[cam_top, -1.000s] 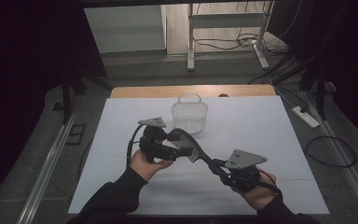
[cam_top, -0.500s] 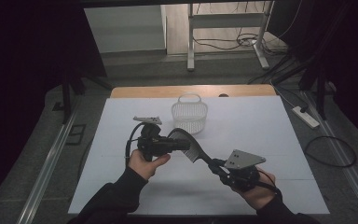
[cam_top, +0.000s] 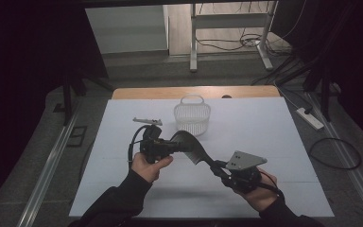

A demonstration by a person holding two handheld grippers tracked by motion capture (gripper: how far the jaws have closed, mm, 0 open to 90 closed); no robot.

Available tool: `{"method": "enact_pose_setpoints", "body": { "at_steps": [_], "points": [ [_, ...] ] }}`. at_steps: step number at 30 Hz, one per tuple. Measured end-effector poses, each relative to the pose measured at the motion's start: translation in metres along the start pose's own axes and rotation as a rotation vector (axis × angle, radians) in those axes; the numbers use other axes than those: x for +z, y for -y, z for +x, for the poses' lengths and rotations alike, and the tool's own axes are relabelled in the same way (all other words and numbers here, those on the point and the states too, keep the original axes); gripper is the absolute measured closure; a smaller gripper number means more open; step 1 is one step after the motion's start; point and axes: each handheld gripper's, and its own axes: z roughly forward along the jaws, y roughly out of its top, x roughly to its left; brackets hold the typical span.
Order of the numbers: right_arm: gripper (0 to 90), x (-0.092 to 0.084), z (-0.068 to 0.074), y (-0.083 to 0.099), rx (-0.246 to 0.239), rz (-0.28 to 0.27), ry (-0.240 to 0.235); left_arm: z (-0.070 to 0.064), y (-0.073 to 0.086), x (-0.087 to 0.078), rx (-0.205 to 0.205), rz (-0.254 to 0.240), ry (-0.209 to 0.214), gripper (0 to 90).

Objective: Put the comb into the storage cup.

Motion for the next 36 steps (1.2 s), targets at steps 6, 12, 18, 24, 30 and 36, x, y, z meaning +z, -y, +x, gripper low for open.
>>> {"method": "enact_pose_setpoints", "body": {
  "at_steps": [6, 12, 18, 24, 30, 36],
  "points": [
    [62.1, -0.001, -0.002, 0.0, 0.017, -0.009, -0.015, -0.001, 0.0, -0.002, 0.018, -0.007, -0.027, 87.2],
    [54.3, 0.0, -0.003, 0.001, 0.022, -0.001, -0.017, 0.001, 0.0, -0.005, 0.018, -0.016, -0.048, 87.1],
    [45.1, -0.001, -0.007, 0.003, 0.045, 0.009, -0.034, -0.001, -0.002, -0.008, 0.04, -0.02, -0.073, 87.1],
    [36.6, 0.0, -0.012, 0.005, 0.094, 0.047, -0.082, 0.0, -0.003, -0.013, 0.041, -0.026, -0.092, 87.1],
    [24.5, 0.002, -0.014, 0.009, 0.127, 0.095, -0.108, 0.0, -0.006, -0.015, 0.063, -0.022, -0.124, 87.1],
    [17.3, -0.001, -0.017, 0.01, 0.158, 0.106, -0.099, -0.001, -0.01, -0.016, 0.086, -0.011, -0.159, 87.1]
  ]
}}
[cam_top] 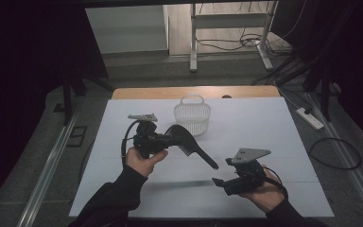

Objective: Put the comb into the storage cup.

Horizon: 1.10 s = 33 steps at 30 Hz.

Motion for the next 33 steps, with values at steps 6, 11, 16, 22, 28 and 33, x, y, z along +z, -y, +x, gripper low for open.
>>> {"method": "enact_pose_setpoints", "body": {
  "at_steps": [6, 11, 16, 22, 28, 33],
  "points": [
    [11.5, -0.003, -0.004, 0.003, 0.023, 0.01, 0.003, 0.001, -0.003, -0.001, 0.014, 0.01, -0.028, 87.1],
    [6.6, -0.005, -0.008, 0.007, 0.034, 0.02, 0.016, 0.004, -0.006, -0.003, 0.023, 0.012, -0.052, 87.1],
    [3.2, -0.006, -0.013, 0.013, 0.042, 0.046, 0.016, 0.006, -0.01, -0.006, 0.029, 0.011, -0.072, 87.1],
    [0.5, -0.013, -0.017, 0.02, 0.06, 0.037, 0.031, 0.009, -0.017, -0.009, 0.028, 0.008, -0.084, 87.1],
    [0.0, -0.019, -0.022, 0.027, 0.077, 0.042, 0.054, 0.012, -0.022, -0.007, 0.031, 0.012, -0.096, 87.1],
    [0.0, -0.024, -0.025, 0.033, 0.086, 0.045, 0.069, 0.014, -0.026, -0.006, 0.034, 0.017, -0.105, 87.0]
  ]
}}
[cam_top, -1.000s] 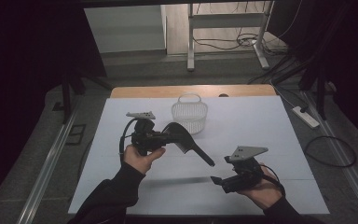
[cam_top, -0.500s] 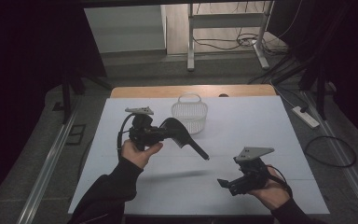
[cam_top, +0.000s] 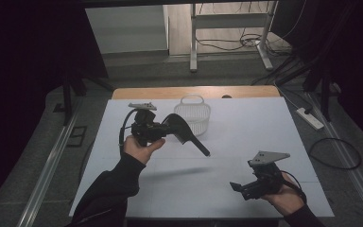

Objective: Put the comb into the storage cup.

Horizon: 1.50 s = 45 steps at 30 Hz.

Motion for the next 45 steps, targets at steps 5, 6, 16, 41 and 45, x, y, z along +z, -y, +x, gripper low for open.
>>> {"method": "enact_pose_setpoints", "body": {
  "at_steps": [5, 6, 16, 41, 45],
  "points": [
    [0.0, -0.005, -0.002, 0.006, 0.008, 0.003, 0.012, 0.003, -0.004, 0.001, -0.003, 0.003, -0.009, 87.0],
    [0.0, -0.006, -0.003, 0.007, 0.013, 0.004, 0.013, 0.004, -0.005, 0.001, -0.005, 0.0, -0.012, 87.0],
    [0.0, -0.017, -0.006, 0.02, 0.038, 0.019, 0.035, 0.008, -0.015, 0.003, -0.001, 0.002, -0.034, 87.1],
    [0.0, -0.043, -0.011, 0.043, 0.114, 0.042, 0.099, 0.017, -0.047, -0.01, -0.002, -0.037, -0.089, 87.1],
    [0.0, -0.048, -0.011, 0.046, 0.128, 0.035, 0.111, 0.017, -0.053, -0.013, -0.002, -0.045, -0.1, 87.0]
  ]
}}
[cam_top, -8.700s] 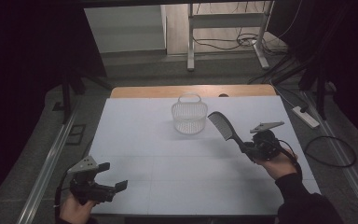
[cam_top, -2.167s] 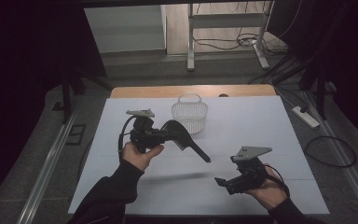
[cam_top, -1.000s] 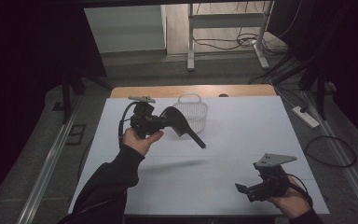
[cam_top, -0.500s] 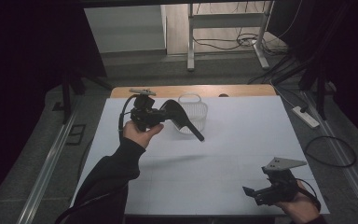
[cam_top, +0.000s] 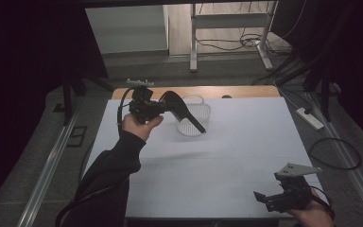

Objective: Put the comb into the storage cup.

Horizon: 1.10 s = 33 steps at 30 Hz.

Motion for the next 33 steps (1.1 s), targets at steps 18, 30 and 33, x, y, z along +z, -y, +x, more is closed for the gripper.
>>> {"method": "enact_pose_setpoints", "body": {
  "at_steps": [18, 30, 33],
  "points": [
    [0.0, -0.012, 0.004, 0.008, -0.015, -0.004, 0.047, 0.009, -0.021, -0.002, 0.005, -0.015, -0.068, 87.1],
    [0.0, -0.016, 0.002, 0.011, -0.001, -0.016, 0.053, 0.023, -0.025, 0.009, -0.013, -0.021, -0.102, 87.1],
    [0.0, -0.017, 0.002, 0.011, 0.002, -0.016, 0.053, 0.026, -0.025, 0.013, -0.016, -0.021, -0.113, 87.1]
  ]
}}
